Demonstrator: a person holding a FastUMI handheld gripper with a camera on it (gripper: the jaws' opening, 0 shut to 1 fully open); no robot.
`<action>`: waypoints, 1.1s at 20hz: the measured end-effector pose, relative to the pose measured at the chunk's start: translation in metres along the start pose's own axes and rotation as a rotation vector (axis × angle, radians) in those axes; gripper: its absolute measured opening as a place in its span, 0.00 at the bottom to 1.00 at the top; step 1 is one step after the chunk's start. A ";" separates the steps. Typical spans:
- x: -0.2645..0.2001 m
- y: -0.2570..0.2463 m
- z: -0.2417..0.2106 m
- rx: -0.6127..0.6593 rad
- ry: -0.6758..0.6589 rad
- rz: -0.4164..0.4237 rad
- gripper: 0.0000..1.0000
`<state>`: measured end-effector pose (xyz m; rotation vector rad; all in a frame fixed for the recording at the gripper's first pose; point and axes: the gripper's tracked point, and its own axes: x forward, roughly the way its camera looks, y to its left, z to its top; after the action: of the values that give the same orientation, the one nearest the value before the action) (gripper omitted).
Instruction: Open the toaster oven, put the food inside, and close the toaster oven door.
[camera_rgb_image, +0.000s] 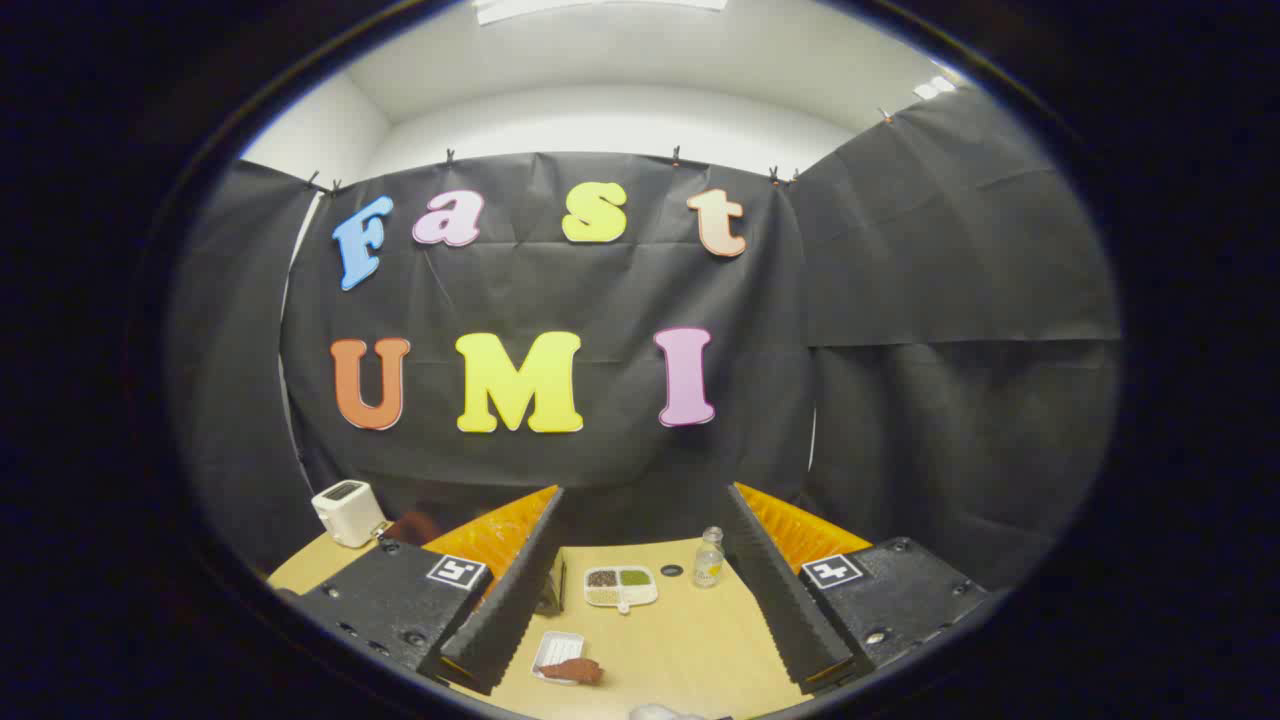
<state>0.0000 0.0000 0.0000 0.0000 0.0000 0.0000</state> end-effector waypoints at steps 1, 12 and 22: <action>0.000 -0.002 0.000 -0.006 0.003 -0.005 0.99; 0.005 0.008 0.003 -0.005 0.009 0.003 1.00; 0.042 0.073 -0.009 0.009 0.015 0.058 0.99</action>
<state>0.0418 0.0732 -0.0093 0.0091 0.0152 0.0580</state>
